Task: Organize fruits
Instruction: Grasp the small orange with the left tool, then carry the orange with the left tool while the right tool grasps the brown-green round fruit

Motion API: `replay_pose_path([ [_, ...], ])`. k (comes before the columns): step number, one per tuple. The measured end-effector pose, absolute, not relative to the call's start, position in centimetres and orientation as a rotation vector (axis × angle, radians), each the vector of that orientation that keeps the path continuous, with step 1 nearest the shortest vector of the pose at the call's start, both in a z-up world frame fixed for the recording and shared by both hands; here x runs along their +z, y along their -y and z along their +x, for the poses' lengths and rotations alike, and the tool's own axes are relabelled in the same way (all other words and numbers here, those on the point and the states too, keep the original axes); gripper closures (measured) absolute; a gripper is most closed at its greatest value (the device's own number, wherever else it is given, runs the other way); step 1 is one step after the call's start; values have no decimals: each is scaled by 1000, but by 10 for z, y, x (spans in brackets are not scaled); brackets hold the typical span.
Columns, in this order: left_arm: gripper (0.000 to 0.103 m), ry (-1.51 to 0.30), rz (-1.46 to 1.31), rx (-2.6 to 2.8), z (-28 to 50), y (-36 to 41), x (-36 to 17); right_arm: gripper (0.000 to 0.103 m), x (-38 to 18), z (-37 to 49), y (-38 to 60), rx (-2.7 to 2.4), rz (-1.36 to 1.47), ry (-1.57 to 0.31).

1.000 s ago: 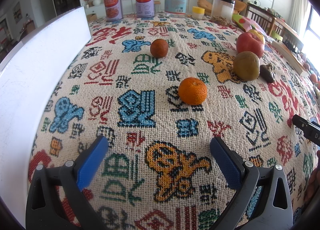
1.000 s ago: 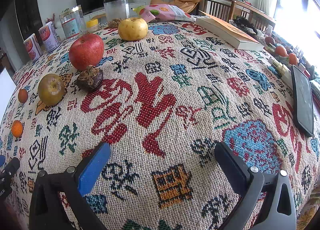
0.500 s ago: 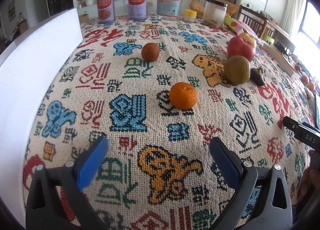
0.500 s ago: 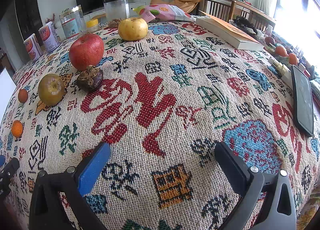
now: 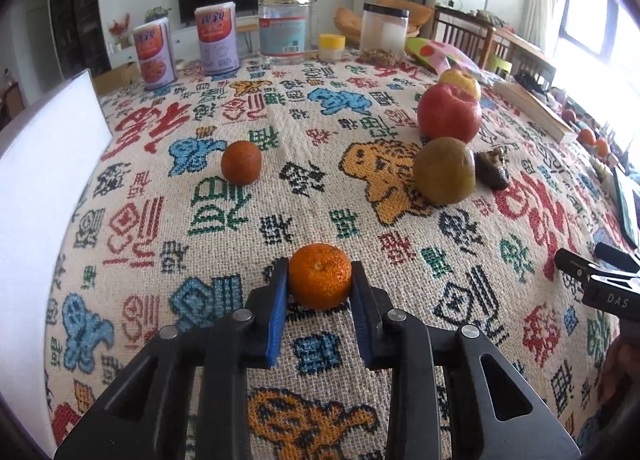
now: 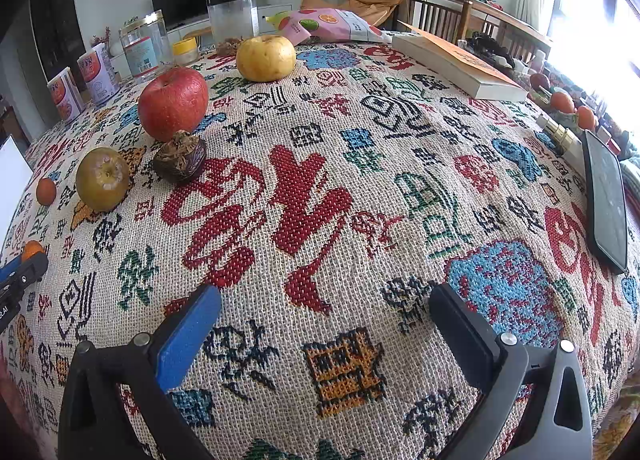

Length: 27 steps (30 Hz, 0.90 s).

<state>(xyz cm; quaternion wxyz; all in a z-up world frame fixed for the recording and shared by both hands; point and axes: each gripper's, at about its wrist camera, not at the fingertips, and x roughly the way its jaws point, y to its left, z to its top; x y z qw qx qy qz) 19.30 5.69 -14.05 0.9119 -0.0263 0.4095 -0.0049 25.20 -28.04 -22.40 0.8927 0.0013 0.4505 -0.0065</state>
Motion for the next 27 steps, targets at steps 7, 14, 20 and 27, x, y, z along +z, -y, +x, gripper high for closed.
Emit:
replay_pose_path([
  [7, 74, -818, -108, -2, 162, -75, -129, 1, -219, 245, 280, 56, 66, -916],
  [14, 74, -804, -195, 23, 135, -94, -120, 9, -193, 268, 199, 487, 183, -892],
  [20, 74, -762, -218, 28, 110, -107, -95, 23, -204, 321, 114, 402, -106, -957],
  [27, 74, -731, -342, -14, 66, -135, -60, 55, -198, 312, 150, 441, 124, -1019],
])
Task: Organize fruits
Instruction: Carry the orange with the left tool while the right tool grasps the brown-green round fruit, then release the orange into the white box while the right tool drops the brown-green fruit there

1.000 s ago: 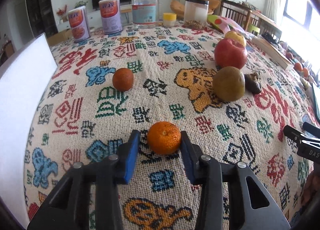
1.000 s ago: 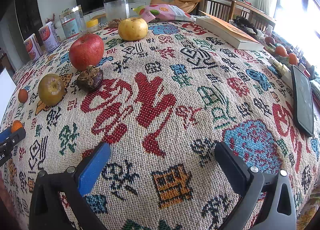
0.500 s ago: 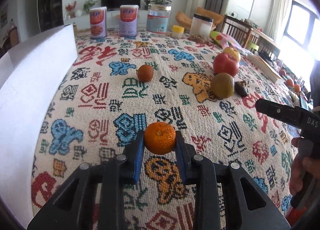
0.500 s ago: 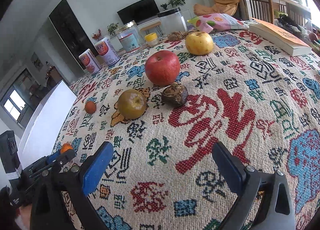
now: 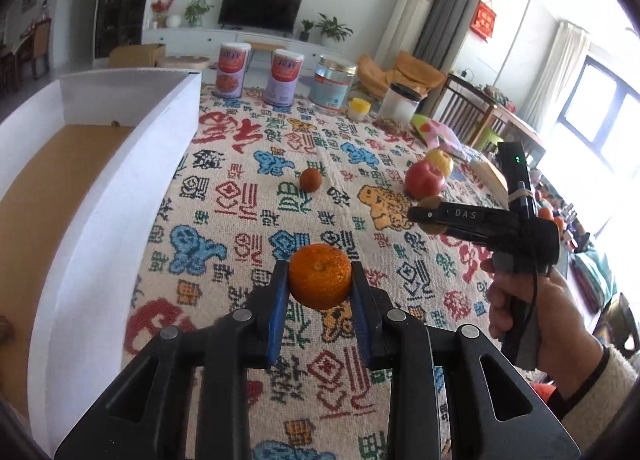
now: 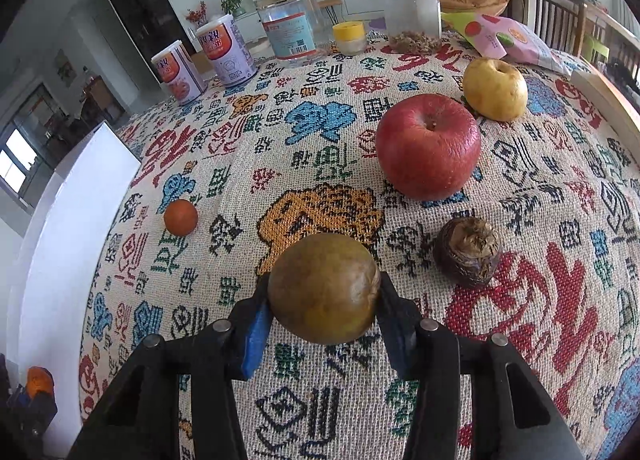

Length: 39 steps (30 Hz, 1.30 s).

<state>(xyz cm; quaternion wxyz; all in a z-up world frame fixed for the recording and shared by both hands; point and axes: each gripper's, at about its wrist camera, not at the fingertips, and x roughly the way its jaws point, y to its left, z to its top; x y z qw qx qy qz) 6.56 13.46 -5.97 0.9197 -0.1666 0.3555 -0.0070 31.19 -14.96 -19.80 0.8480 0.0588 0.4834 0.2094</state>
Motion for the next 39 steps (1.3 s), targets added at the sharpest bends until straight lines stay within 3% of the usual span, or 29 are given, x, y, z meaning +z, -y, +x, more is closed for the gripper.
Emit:
replay_pose_path([
  [6, 74, -696, -465, -50, 23, -166, -19, 55, -166, 262, 159, 651, 335, -1030],
  [12, 74, -626, -527, 131, -17, -244, 16, 55, -103, 201, 55, 959, 305, -995],
  [18, 74, -684, -508, 422, -31, -322, -20, 55, -75, 132, -85, 1197, 110, -982],
  [25, 71, -788, -538, 555, -40, -354, -67, 54, -109, 89, -172, 1225, -146, -1006],
  [26, 62, -787, -544, 570, -43, -355, -68, 54, -114, 85, -176, 1228, -170, -1010],
  [27, 45, -779, -551, 581, -47, -356, -68, 53, -120, 83, -180, 1229, -189, -1016],
  [29, 23, -751, -548, 619, -52, -355, -64, 52, -127, 81, -181, 1217, -206, -1022],
  [37, 17, -611, -456, 527, -33, -305, -33, 6, -101, 97, -94, 1121, -96, -834],
  [39, 13, -602, -432, 437, -18, -278, -27, 0, -100, 105, -53, 1037, -95, -754],
])
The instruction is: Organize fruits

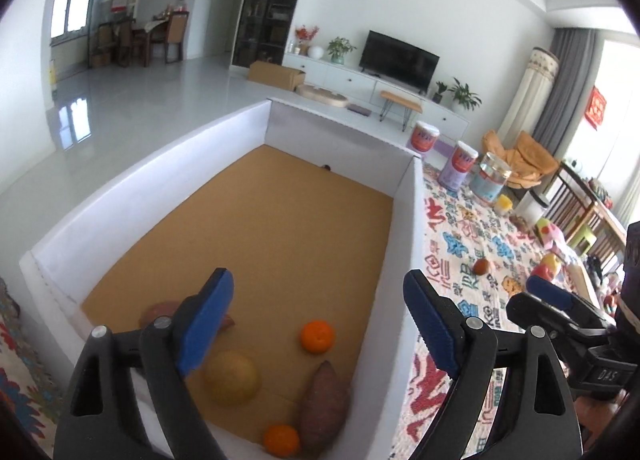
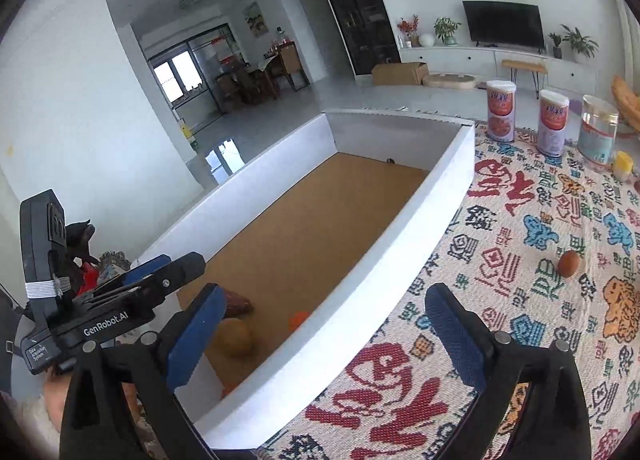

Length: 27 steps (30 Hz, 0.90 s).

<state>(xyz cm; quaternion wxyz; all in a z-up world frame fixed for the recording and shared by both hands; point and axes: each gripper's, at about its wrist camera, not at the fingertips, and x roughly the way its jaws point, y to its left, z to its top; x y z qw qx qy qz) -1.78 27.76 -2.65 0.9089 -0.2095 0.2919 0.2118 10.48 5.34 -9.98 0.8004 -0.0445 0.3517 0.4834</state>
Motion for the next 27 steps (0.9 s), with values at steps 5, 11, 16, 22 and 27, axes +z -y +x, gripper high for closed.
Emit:
replay_pose_path([
  [5, 9, -645, -382, 171, 27, -192, -32, 0, -128, 147, 50, 691, -212, -704],
  [11, 8, -779, -234, 49, 100, -99, -87, 0, -178, 215, 194, 197, -219, -792],
  [16, 8, -840, -174, 105, 146, -71, -126, 0, -203, 229, 267, -52, -147, -809],
  [22, 8, -879, -137, 122, 169, -64, -146, 0, -210, 240, 279, -112, -137, -842],
  [27, 4, -916, -112, 124, 176, -59, -153, 0, -220, 247, 292, -90, -51, -909],
])
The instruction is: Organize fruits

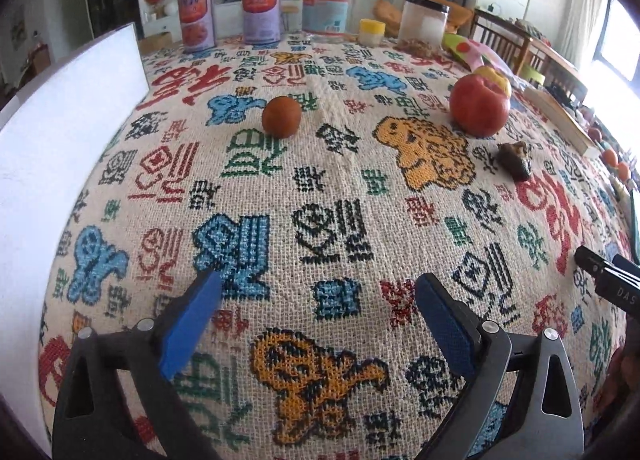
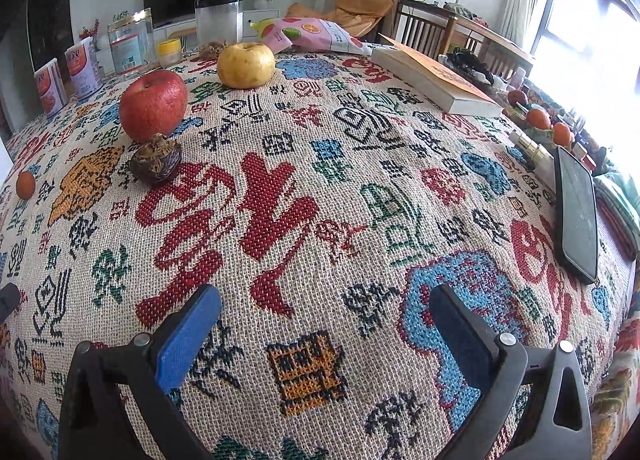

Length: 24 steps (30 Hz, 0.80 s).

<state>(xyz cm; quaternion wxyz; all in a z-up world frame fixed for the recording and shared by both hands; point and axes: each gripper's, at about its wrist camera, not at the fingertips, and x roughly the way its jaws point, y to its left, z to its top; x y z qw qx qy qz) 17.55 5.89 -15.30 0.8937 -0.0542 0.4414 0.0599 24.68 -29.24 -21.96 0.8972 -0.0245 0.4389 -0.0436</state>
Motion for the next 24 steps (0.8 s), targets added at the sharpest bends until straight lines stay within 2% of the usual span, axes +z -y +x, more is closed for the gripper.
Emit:
replay_pose_path([
  [2, 0, -933, -66, 137, 179, -51, -156, 0, -224, 250, 302, -63, 33, -935],
  [24, 0, -933, -72, 135, 178, -52, -156, 0, -224, 250, 302, -72, 33, -933],
])
